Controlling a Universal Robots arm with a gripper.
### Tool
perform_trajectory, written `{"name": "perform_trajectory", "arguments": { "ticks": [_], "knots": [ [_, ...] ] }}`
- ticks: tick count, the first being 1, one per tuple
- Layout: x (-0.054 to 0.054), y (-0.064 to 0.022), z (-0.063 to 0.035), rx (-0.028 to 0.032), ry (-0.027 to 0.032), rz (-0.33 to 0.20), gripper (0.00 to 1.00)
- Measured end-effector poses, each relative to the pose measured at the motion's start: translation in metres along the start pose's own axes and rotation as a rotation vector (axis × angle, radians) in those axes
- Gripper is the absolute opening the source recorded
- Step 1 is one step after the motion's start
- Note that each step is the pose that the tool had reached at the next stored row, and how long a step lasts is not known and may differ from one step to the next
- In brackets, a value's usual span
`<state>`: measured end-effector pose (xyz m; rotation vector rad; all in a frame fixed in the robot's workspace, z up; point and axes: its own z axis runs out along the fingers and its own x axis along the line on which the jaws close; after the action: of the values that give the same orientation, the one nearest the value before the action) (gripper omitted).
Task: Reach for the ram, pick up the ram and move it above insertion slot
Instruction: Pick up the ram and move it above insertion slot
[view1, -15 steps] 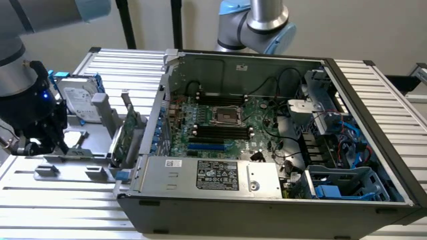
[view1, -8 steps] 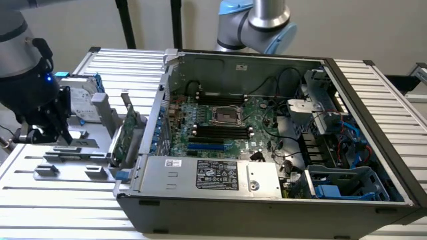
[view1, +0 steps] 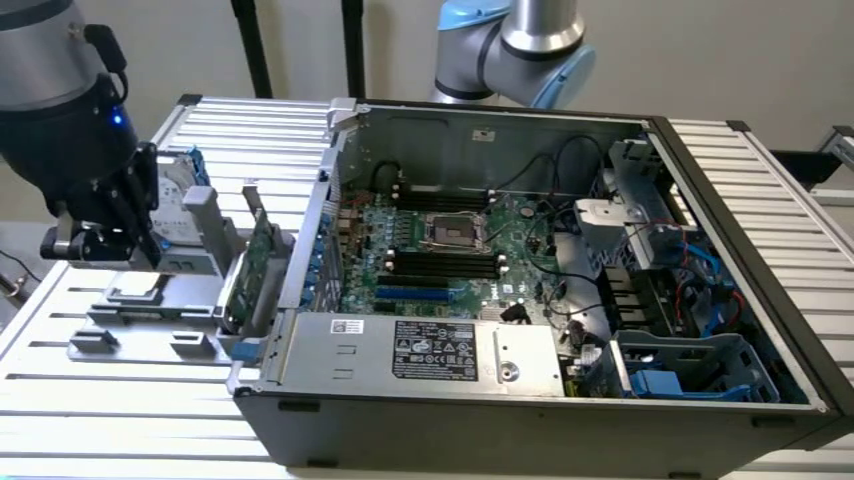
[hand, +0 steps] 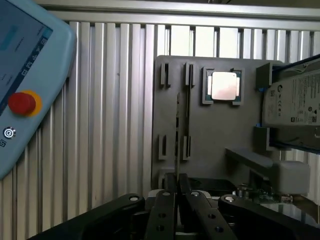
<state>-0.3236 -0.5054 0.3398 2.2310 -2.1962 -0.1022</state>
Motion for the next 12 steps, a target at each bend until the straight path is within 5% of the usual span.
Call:
{"name": "perform_trajectory", "arguments": {
  "ticks": [12],
  "knots": [
    [-0.001, -0.044, -0.0542, -0.0036, -0.0235, -0.013, 0.14]
  ]
}}
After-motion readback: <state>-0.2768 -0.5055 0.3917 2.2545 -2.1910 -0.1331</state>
